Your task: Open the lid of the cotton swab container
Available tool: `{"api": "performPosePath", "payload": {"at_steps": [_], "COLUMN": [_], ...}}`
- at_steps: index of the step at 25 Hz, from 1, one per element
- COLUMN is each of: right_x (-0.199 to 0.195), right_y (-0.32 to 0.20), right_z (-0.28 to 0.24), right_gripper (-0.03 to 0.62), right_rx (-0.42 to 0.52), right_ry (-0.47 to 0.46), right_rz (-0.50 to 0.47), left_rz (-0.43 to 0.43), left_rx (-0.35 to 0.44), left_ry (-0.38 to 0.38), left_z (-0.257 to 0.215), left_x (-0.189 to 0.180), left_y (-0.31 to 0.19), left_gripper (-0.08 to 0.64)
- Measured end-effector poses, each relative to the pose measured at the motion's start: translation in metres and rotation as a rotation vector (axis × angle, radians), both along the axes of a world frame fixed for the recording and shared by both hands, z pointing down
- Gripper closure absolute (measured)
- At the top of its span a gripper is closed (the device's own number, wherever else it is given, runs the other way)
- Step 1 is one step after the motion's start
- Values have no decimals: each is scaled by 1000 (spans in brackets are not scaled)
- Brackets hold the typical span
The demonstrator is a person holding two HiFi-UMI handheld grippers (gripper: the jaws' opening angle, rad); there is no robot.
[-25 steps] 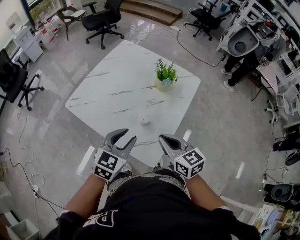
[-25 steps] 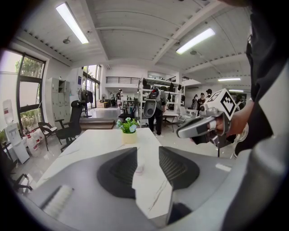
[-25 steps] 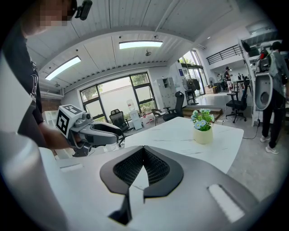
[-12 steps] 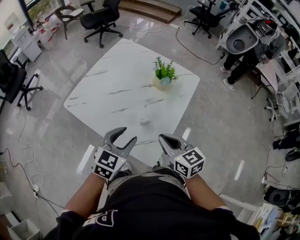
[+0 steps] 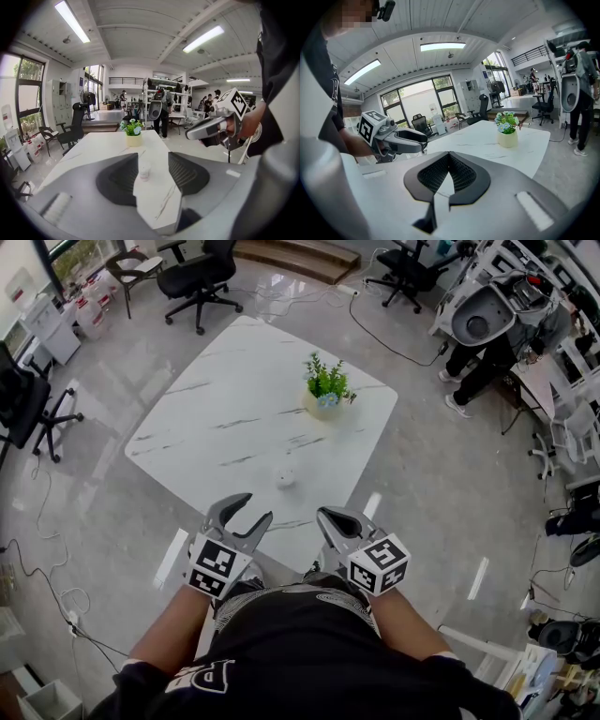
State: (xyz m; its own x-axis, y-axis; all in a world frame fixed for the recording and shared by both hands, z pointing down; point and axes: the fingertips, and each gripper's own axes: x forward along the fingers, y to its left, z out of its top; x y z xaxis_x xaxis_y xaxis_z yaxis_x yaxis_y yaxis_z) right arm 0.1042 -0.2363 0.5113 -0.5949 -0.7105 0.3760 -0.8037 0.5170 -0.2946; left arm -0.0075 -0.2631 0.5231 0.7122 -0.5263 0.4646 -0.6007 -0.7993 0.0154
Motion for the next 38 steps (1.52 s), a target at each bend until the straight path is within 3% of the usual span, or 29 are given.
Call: {"api": "performPosePath", "payload": {"at_steps": [7, 17, 38], "right_x": [2, 8, 18], "right_y": [-3, -3, -18], "right_z": [1, 14, 35], "right_gripper": [592, 592, 592], "right_rx": [-6, -44, -101], "right_ry": [-3, -3, -14], "right_rz": [6, 17, 7], "left_rz": [8, 24, 73], "left_rx": [-2, -70, -205], "left_ry": [-31, -130, -241], "left_z": [17, 79, 179], "left_x": [1, 1, 46], "left_y": [-8, -28, -61], "left_gripper": [305, 287, 265]}}
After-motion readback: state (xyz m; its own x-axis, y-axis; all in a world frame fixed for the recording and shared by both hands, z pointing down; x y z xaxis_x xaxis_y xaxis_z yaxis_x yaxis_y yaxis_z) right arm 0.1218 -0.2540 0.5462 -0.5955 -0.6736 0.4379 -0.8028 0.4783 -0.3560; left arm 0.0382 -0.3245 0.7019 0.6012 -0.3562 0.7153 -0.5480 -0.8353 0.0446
